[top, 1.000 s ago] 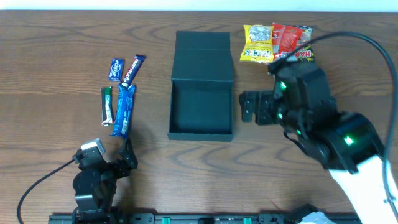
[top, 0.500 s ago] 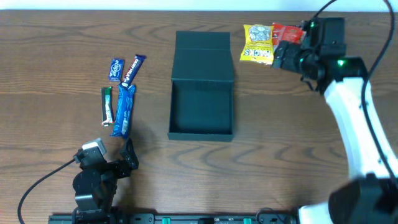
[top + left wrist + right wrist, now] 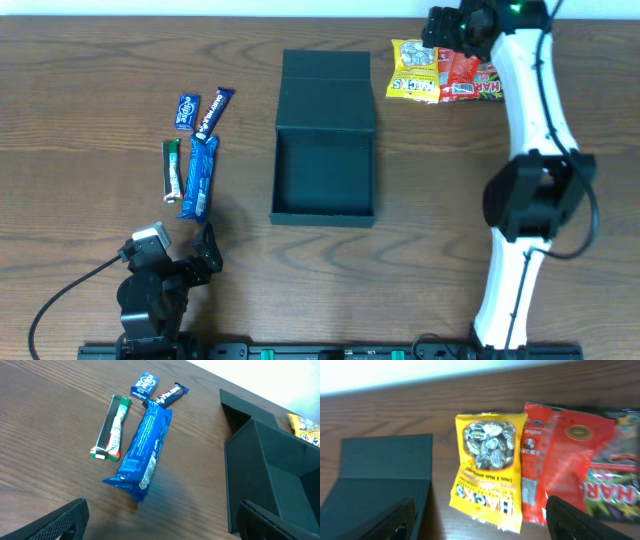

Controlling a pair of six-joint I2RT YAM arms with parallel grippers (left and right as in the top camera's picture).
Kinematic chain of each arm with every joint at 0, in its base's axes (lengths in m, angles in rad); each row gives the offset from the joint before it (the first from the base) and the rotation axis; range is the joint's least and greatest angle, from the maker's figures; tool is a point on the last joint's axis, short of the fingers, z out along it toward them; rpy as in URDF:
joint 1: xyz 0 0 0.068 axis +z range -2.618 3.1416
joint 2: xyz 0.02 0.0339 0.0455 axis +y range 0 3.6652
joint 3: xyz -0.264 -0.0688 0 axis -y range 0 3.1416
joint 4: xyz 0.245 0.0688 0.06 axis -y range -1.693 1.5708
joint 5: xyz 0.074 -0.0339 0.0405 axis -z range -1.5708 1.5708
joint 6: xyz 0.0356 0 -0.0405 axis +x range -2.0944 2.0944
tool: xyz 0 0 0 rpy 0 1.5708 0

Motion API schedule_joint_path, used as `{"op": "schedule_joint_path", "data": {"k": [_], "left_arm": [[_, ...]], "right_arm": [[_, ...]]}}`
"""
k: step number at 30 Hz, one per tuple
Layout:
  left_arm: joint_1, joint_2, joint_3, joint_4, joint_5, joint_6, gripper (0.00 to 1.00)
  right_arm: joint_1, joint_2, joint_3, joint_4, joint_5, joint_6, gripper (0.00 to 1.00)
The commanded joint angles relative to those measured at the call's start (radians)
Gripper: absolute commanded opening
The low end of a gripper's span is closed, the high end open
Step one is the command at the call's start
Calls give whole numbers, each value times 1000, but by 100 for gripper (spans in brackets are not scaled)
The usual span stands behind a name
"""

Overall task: Pack container
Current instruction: 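Grasp the yellow Hacks candy bag with the right gripper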

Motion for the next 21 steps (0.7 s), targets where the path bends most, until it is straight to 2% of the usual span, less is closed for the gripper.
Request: {"op": "schedule_joint_path", "data": {"k": [1,8,14,21], "left_arm": [[3,-6,-15,-3,-1,-7,95],[3,-6,-15,-2,-2,-6,95],[3,-6,-15,-3,-2,-6,95],[3,-6,-15,-3,-4,-6,95]], "right_arm": [[8,84,72,-6,-11,-18,82],[20,164,72,-6,-11,-18,80],[40,208,71,-8,40,-13,75],[41,220,71,7,90,-10,75]]}}
